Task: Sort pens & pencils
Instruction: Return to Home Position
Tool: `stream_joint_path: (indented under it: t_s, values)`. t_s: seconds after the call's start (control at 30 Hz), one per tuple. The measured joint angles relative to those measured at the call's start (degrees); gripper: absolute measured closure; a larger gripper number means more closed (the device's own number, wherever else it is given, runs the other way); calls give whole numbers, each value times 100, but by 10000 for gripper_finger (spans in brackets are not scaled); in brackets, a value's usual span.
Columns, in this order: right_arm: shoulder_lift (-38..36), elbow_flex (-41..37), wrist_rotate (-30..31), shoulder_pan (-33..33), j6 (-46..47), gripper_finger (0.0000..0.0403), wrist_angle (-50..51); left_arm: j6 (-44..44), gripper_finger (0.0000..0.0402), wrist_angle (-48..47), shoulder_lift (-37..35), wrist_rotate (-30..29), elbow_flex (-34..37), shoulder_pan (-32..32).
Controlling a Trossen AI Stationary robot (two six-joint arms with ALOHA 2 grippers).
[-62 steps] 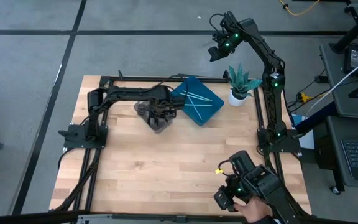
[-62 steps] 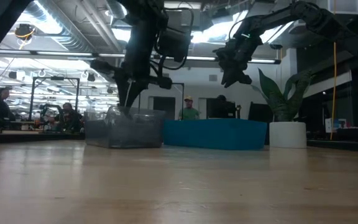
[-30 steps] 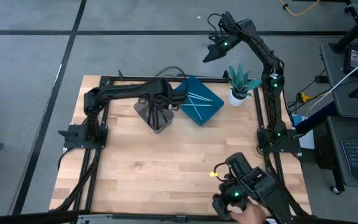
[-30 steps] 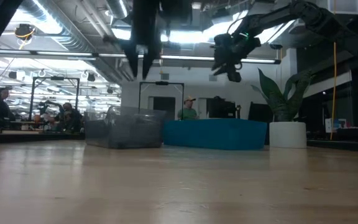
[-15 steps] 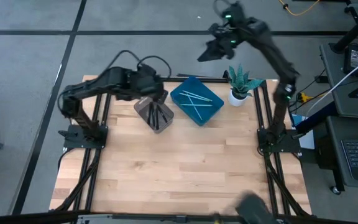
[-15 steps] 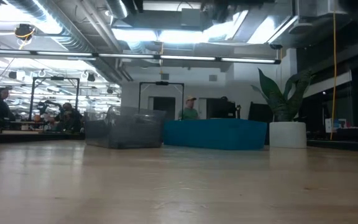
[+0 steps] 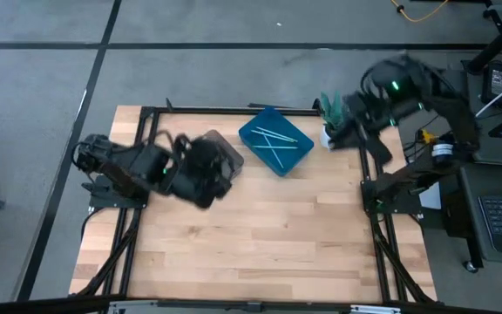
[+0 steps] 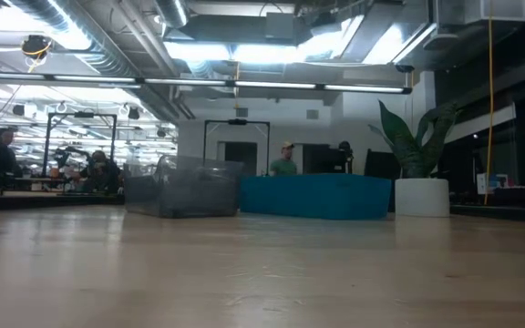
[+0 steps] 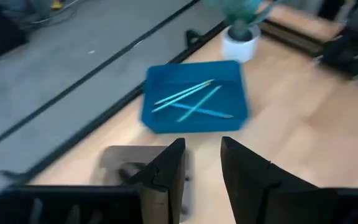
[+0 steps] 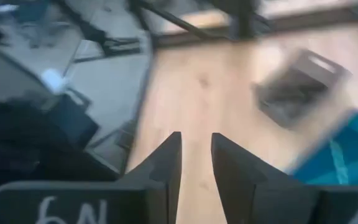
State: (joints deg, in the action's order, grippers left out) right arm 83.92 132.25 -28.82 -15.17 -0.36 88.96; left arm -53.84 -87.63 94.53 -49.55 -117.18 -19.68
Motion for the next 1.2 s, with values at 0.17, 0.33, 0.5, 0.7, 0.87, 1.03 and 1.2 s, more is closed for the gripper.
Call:
stream_joint_path:
  t_s: [0.17, 0.33, 0.5, 0.7, 0.87, 1.03, 1.2]
  values:
    - [-510, -974, 674, 1766, 651, 313, -1358, -385, 305, 1017, 1, -76, 699, -793]
    - [-774, -2368, 2135, 3121, 1168, 313, -2425, -224, 305, 2078, 21, -47, 1376, -1257]
    - [-1364, -3347, 3331, 4009, 1824, 313, -2773, -673, 305, 1564, -3, -382, 1358, -1726]
    - [-2688, -4356, 4863, 5194, 2403, 313, -3251, -2726, 305, -237, -316, -1691, 1397, -2608]
    - [-3800, -5112, 5027, 5605, 2877, 313, -3028, -2753, 306, -224, -921, -1750, 2024, -2907]
    - [-4862, -5611, 4665, 5678, 2646, 313, -3588, -3295, 314, -251, -1604, -1954, 3119, -2832]
    - [-5674, -5944, 4587, 5675, 1784, 313, -3872, -3784, 317, -246, -2142, -2064, 4105, -2609]
